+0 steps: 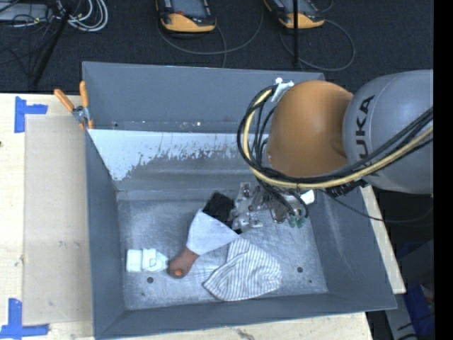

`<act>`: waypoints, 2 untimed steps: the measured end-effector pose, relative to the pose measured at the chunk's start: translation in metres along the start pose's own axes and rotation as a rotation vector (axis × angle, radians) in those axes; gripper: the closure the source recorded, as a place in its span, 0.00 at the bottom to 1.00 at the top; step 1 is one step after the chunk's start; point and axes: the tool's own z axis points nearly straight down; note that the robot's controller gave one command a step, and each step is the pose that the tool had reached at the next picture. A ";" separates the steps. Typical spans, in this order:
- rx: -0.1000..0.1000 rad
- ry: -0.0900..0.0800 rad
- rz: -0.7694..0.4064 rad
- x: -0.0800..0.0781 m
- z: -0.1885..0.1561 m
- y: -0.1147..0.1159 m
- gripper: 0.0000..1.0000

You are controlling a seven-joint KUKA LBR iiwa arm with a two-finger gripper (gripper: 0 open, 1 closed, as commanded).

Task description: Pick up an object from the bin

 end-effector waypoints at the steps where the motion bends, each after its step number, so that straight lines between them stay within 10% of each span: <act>1: 0.000 -0.013 -0.006 -0.002 -0.029 0.002 1.00; 2: 0.000 -0.008 -0.018 0.001 -0.153 -0.001 1.00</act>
Offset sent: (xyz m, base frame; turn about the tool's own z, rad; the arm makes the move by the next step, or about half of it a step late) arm -0.0003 -0.0014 0.1536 -0.0186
